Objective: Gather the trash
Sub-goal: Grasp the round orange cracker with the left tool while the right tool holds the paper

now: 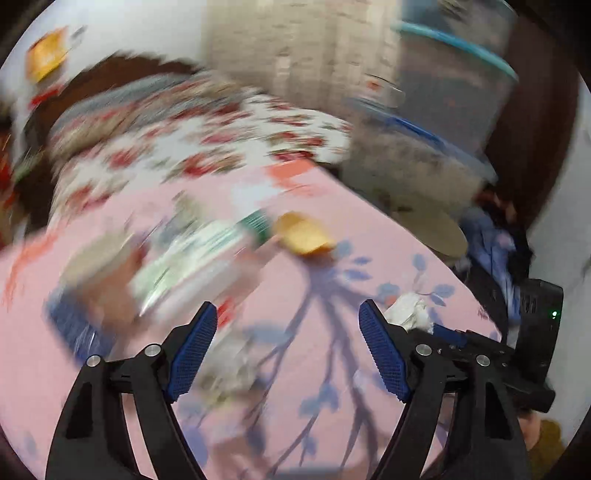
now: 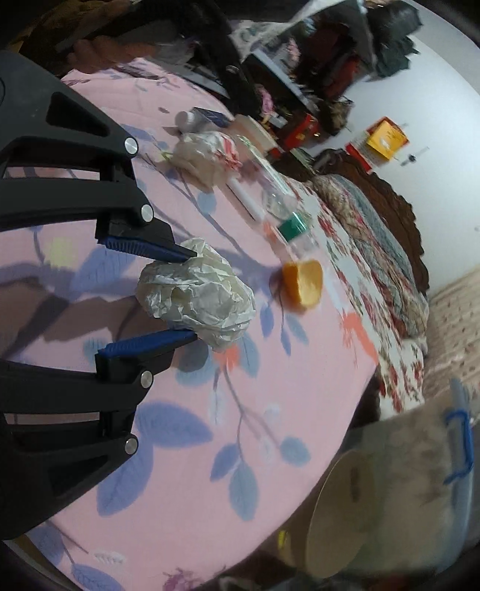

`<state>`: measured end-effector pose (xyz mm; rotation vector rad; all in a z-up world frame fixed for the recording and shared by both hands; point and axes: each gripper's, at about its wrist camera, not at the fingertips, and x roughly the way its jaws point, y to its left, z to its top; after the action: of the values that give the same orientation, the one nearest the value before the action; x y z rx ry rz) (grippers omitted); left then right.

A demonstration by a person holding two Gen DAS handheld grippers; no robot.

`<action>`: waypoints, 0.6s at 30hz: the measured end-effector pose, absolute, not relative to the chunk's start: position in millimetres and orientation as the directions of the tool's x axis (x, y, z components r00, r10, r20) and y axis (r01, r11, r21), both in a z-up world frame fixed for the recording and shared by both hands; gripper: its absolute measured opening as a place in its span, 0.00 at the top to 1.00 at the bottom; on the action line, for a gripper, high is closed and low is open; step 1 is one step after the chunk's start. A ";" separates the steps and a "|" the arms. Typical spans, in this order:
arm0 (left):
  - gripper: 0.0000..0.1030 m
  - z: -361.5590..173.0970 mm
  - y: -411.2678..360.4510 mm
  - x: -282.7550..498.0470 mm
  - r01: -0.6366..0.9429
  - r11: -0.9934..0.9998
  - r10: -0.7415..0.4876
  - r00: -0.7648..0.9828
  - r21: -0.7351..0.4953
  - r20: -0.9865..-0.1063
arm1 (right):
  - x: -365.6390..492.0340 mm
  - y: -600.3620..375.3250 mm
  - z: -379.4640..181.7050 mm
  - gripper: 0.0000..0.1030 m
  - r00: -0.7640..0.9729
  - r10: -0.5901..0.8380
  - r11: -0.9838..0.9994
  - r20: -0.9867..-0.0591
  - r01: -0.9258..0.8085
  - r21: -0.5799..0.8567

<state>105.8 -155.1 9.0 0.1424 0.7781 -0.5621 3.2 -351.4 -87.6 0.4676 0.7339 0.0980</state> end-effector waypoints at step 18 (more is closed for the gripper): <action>0.96 -44.2 -289.1 212.0 0.661 0.751 -0.312 0.347 -0.005 -0.885 | -15.6 -431.6 -100.4 0.62 0.794 0.292 0.775 -0.534 0.131 0.619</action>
<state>212.0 -289.1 -44.2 0.3867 1.0385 -0.6512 -15.6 -431.6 -100.4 0.6911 0.6611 0.0948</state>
